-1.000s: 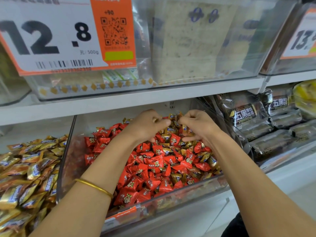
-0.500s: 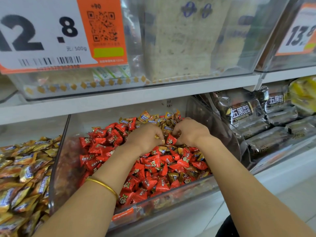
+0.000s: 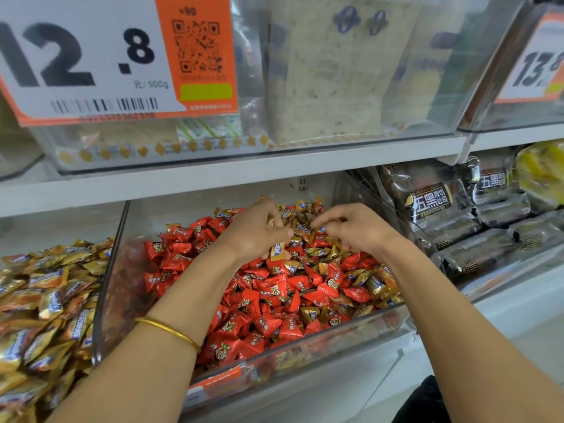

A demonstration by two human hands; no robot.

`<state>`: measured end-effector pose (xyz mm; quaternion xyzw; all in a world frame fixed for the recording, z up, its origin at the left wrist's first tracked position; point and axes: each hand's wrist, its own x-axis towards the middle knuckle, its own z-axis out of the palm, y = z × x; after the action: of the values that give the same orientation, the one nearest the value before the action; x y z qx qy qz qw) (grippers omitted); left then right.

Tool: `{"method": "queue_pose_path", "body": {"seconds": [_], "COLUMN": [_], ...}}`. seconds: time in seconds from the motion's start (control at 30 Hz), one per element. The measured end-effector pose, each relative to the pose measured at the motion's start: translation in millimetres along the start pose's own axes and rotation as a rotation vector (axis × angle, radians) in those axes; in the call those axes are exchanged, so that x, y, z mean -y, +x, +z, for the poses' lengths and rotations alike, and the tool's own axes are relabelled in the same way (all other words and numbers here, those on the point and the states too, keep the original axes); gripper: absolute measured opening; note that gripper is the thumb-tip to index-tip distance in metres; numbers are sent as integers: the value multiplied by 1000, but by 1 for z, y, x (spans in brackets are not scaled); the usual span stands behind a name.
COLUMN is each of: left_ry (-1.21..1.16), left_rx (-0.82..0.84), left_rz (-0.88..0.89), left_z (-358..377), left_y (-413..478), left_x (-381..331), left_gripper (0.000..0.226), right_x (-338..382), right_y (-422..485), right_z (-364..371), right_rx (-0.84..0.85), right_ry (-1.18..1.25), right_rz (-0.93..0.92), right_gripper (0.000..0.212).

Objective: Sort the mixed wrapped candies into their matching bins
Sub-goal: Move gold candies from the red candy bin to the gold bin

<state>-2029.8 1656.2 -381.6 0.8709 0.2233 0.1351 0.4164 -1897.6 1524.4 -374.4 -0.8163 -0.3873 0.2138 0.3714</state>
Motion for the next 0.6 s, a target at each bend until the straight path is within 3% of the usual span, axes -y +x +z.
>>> {"method": "queue_pose_path", "body": {"seconds": [0.07, 0.23, 0.33, 0.43, 0.6], "left_ry": [50, 320, 429, 504, 561], "left_rx": [68, 309, 278, 184, 120], "left_rz": [42, 67, 51, 39, 43], "left_z": [0, 3, 8, 12, 16], "left_y": [-1, -4, -2, -2, -3], "left_x": [-2, -3, 1, 3, 2], "left_gripper": [6, 12, 21, 15, 7], "right_x": [-2, -3, 1, -2, -4], "right_y": [2, 7, 6, 9, 5], "right_z": [2, 10, 17, 18, 5], "right_rx": [32, 74, -8, -40, -91], "right_ry": [-158, -559, -697, -645, -234], "right_rz": [-32, -21, -41, -39, -71], "right_gripper": [18, 13, 11, 14, 9]}}
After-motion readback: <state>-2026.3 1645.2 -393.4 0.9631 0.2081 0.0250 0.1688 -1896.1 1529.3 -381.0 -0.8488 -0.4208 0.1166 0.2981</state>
